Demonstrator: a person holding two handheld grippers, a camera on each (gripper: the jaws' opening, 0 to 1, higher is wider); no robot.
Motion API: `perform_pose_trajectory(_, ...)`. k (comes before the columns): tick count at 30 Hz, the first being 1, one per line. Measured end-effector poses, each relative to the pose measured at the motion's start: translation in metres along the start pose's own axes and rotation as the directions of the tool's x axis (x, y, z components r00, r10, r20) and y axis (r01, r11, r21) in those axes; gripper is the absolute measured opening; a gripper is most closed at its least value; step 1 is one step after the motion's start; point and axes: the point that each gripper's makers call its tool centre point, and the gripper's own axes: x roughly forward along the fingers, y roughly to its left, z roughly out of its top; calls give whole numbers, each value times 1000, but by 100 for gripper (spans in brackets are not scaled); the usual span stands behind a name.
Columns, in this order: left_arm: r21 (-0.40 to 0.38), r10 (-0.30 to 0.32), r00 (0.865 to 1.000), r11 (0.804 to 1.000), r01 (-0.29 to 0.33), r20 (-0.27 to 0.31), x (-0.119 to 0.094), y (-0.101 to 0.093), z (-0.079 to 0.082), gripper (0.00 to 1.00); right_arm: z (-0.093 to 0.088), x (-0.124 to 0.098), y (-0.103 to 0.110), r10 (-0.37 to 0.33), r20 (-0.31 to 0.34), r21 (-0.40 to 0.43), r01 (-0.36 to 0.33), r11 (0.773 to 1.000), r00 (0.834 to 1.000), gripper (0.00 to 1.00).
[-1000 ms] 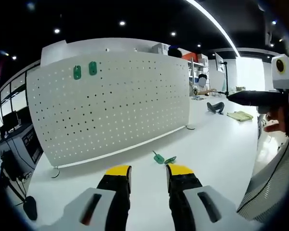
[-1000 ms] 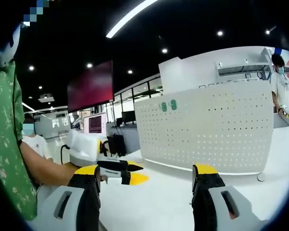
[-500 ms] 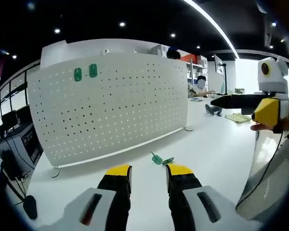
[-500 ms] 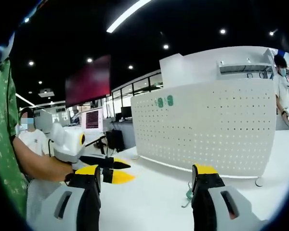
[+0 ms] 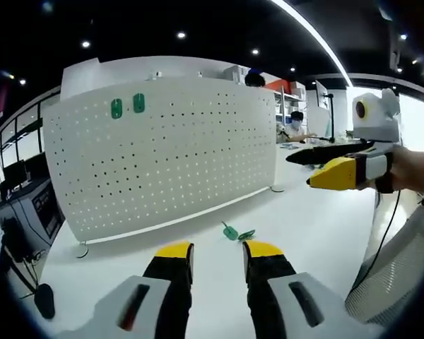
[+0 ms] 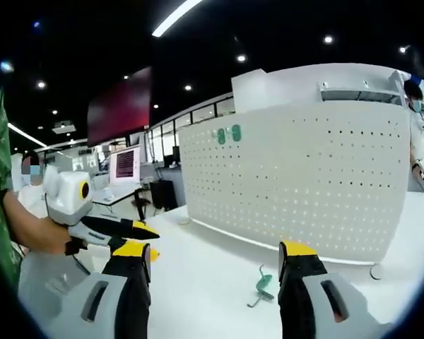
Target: Insert the hook assembly into the mounting plate slot until the hook locks in place.
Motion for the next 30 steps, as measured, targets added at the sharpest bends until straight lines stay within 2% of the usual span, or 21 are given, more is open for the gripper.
perform_pose_trajectory(17, -9, 4, 1000, 1000, -4, -6, -2, 1, -2, 28, -35, 35, -36, -11, -122, -33, 7, 999, 993, 60)
perform_pose_trajectory(30, -16, -1, 1000, 1000, 1, -17, 1, 1, -6, 26, -61, 65, -52, -44, -183, 0, 45, 999, 982, 53)
